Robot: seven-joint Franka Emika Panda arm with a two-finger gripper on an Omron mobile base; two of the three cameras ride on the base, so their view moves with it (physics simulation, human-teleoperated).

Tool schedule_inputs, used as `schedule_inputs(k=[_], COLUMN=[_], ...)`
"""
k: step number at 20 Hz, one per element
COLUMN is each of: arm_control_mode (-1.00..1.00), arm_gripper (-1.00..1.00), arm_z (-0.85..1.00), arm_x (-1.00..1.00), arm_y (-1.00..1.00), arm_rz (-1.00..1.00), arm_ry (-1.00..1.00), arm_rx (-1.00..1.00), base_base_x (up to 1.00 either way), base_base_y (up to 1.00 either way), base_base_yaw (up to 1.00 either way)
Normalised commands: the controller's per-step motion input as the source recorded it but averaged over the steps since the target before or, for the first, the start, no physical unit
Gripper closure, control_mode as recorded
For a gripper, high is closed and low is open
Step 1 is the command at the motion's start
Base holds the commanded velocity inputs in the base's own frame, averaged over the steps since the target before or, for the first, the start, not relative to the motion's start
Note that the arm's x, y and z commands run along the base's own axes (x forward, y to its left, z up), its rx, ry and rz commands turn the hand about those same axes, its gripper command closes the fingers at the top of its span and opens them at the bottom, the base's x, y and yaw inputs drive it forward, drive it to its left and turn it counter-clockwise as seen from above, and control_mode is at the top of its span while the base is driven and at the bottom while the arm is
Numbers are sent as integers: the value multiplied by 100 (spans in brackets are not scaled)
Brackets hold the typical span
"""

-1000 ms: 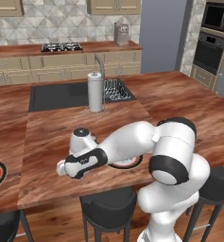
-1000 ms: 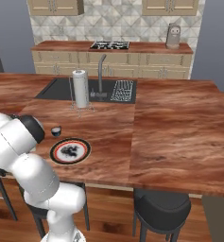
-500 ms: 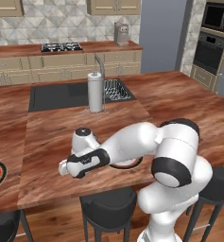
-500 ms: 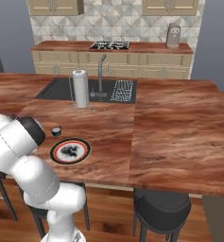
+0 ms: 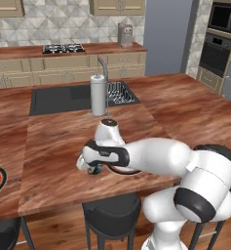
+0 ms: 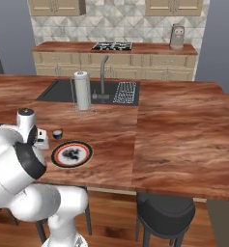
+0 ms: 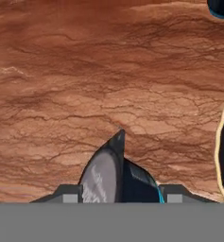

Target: Place two yogurt containers on each plate.

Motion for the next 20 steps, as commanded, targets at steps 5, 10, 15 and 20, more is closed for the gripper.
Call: schedule_inputs(k=[5,10,15,20], arm_control_mode=[-100,-100,-100,-100], arm_gripper=[100,100,100,100], arm_z=[19,31,54,19], arm_x=[-20,0,29,47], arm_y=[-80,-62,-34,-29], arm_rz=[19,11,2,0], arm_ry=[-6,0,24,33], arm_rx=[15,0,0,1], base_base_x=[0,0,0,0], base_base_y=[0,0,0,0], base_base_yaw=[0,0,0,0])
